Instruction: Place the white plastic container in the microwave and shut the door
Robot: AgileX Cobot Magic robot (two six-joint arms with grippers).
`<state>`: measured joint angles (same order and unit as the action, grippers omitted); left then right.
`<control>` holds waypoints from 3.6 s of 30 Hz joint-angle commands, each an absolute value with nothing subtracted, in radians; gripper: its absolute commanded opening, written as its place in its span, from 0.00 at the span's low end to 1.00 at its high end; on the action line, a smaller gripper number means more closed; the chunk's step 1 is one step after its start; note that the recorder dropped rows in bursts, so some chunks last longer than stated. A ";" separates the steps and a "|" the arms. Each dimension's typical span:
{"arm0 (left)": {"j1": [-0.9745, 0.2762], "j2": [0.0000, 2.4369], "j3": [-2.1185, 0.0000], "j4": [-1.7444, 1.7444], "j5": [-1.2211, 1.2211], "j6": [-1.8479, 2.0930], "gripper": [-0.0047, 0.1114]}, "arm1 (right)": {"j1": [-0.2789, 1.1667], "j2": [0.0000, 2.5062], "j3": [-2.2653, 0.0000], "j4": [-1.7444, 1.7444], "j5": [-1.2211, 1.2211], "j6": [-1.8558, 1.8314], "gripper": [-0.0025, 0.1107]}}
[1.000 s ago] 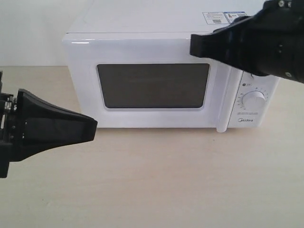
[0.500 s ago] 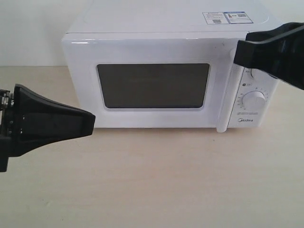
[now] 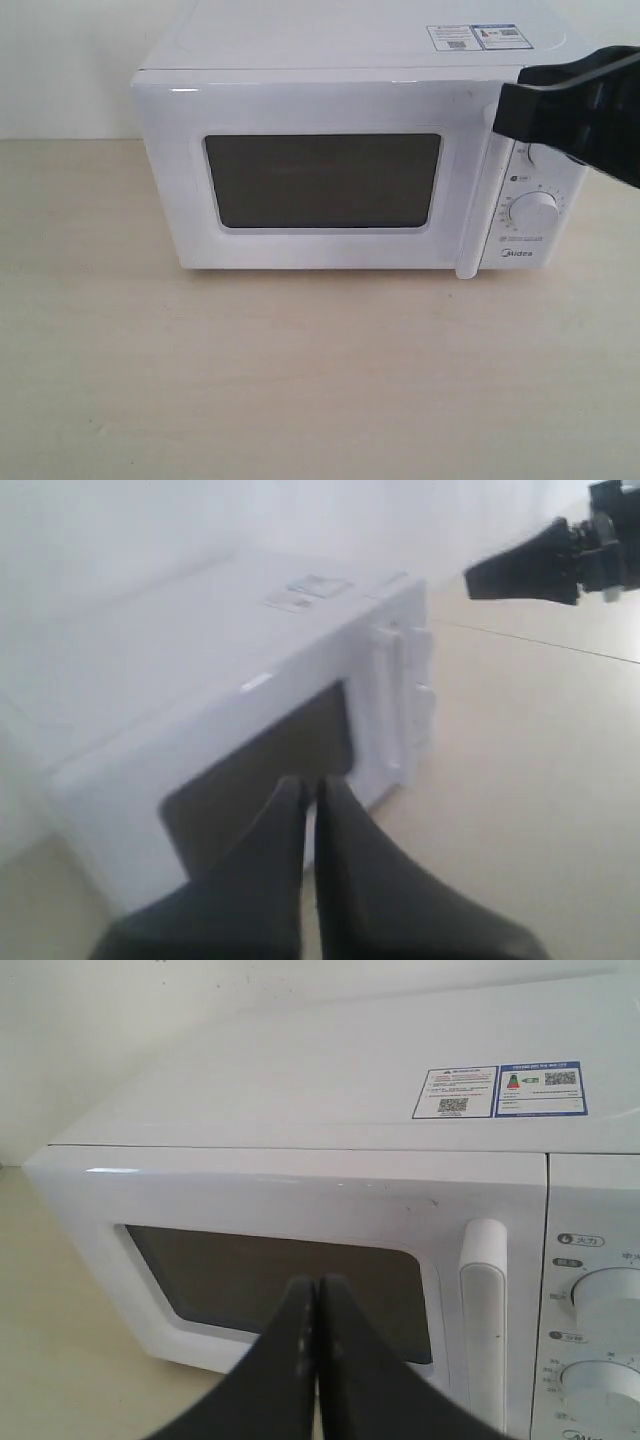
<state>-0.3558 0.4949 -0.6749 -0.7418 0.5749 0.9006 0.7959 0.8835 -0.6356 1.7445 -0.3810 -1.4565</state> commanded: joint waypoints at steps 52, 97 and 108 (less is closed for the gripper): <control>-0.028 0.000 0.000 -0.178 0.317 0.093 0.08 | 0.789 0.880 -0.630 1.741 -0.387 -1.457 0.02; -0.021 0.000 0.000 -0.176 0.315 0.098 0.08 | 0.695 0.668 -0.528 1.744 -0.221 -1.363 0.02; -0.021 0.000 0.000 -0.176 0.315 0.098 0.08 | 0.254 0.169 -0.179 1.744 0.051 -1.298 0.02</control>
<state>-0.0234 0.0028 -0.0030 -0.1772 0.3133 0.1071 0.3302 0.2701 -0.2363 1.7511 0.0137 -1.3217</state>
